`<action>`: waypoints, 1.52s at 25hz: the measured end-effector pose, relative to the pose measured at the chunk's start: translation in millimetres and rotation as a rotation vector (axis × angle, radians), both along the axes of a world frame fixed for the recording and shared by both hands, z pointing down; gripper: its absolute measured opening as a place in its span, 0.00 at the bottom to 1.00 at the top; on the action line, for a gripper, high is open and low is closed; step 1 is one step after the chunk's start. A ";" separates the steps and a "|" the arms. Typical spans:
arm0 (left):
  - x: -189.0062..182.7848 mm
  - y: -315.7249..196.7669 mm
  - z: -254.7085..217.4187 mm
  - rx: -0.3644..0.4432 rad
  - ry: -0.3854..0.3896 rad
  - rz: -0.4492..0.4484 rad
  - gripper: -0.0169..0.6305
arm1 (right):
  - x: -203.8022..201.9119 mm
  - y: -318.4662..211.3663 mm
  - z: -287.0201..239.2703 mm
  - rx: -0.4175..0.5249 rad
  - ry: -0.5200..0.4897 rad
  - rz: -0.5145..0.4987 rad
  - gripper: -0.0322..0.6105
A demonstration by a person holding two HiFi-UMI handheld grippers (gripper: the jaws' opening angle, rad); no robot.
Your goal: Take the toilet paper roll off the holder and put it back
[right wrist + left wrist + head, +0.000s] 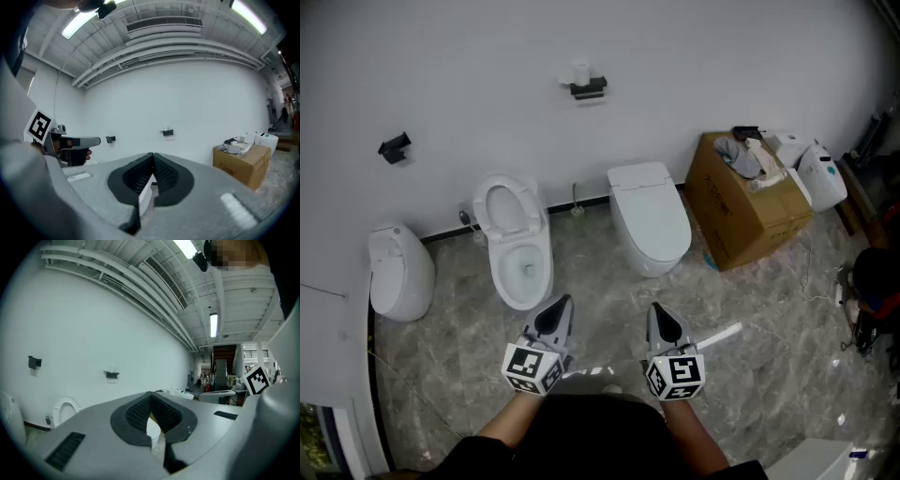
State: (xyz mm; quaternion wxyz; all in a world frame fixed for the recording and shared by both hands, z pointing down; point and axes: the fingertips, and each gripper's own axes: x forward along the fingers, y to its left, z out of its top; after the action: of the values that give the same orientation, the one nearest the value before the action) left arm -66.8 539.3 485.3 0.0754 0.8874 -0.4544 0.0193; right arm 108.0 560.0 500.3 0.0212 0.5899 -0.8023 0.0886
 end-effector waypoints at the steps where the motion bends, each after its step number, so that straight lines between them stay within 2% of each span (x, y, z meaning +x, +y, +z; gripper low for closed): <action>1: 1.0 -0.1 -1.3 0.004 0.000 -0.003 0.04 | 1.4 0.2 0.1 0.000 0.001 -0.001 0.05; 6: 2.3 1.5 -5.8 0.028 0.008 -0.022 0.04 | 4.5 3.7 2.4 0.004 0.005 -0.029 0.05; 9: 1.0 -0.3 -1.2 0.015 0.026 -0.036 0.04 | 7.6 2.5 6.8 0.009 -0.019 -0.034 0.05; 12: 3.9 -8.0 4.9 0.010 0.039 -0.014 0.04 | 7.7 -4.5 13.3 0.005 -0.017 -0.039 0.05; 16: 10.6 -37.6 4.1 0.051 0.045 0.028 0.04 | 4.7 -33.9 21.6 -0.009 0.016 -0.042 0.05; 24: 19.7 -153.9 25.7 0.009 0.086 0.074 0.04 | 10.6 -135.2 28.8 -0.026 0.042 -0.005 0.05; 28: 9.1 -228.7 28.0 0.002 0.087 0.075 0.04 | 2.3 -211.6 29.2 -0.045 0.053 0.003 0.05; 32: -5.0 -299.6 27.0 -0.010 0.096 0.092 0.04 | -13.8 -288.9 27.4 -0.074 0.016 -0.009 0.05; 38: -15.9 -385.1 23.5 -0.005 0.093 0.139 0.04 | -30.6 -378.0 17.4 -0.067 0.043 0.008 0.05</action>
State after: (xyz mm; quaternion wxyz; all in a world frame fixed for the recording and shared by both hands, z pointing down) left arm -82.7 154.2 508.8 0.0971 0.9165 -0.3878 -0.0154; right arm 77.4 182.0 517.7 0.0579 0.5939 -0.7959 0.1026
